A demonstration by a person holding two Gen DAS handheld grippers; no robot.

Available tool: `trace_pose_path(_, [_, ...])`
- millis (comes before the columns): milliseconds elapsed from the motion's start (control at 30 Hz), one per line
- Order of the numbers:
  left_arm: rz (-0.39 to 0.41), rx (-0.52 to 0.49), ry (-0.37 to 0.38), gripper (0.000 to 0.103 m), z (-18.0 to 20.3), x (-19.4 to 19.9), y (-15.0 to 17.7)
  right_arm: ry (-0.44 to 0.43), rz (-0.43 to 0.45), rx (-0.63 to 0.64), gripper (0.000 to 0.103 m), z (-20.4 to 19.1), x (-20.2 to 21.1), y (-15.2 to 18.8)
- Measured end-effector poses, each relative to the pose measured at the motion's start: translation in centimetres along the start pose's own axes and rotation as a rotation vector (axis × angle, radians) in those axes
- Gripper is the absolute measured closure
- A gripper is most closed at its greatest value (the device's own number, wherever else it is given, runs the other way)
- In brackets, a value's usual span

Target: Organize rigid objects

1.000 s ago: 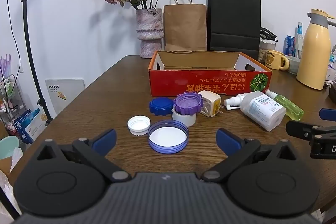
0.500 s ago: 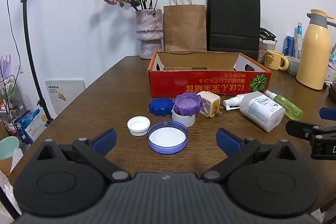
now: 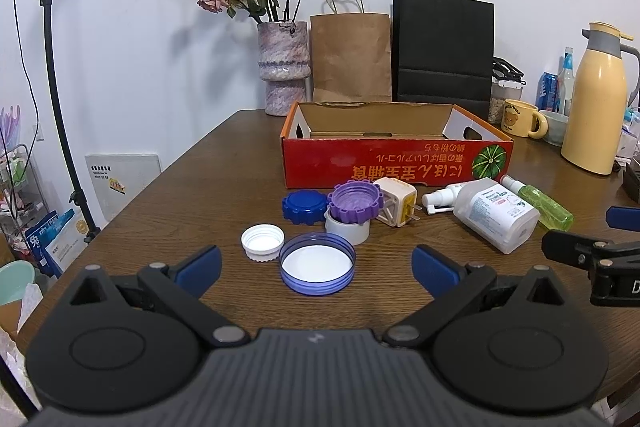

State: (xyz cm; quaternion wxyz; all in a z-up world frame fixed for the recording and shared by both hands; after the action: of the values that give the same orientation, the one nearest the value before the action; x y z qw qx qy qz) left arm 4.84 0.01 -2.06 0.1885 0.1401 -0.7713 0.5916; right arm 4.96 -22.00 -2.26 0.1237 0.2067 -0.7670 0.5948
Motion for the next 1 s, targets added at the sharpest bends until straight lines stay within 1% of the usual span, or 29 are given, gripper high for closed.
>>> trace_pose_path(1000, [0.005, 0.003, 0.002, 0.0, -0.02, 0.18, 0.01, -0.008, 0.015, 0.008, 0.0, -0.29, 0.26, 0.02])
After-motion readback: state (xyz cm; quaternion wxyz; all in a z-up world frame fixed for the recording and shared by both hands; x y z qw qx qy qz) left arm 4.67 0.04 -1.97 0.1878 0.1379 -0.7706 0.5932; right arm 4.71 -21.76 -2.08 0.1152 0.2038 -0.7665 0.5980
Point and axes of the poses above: each gripper's, at about its wrist camera, not at the fingertips, and x roughly against the way its jaws point, z to its right, y to its underside, the point moved 6 cm from there along -x, roughly the way its jaws point, and after that the axes turned 13 degrees about -x, right-handed, at the moved point
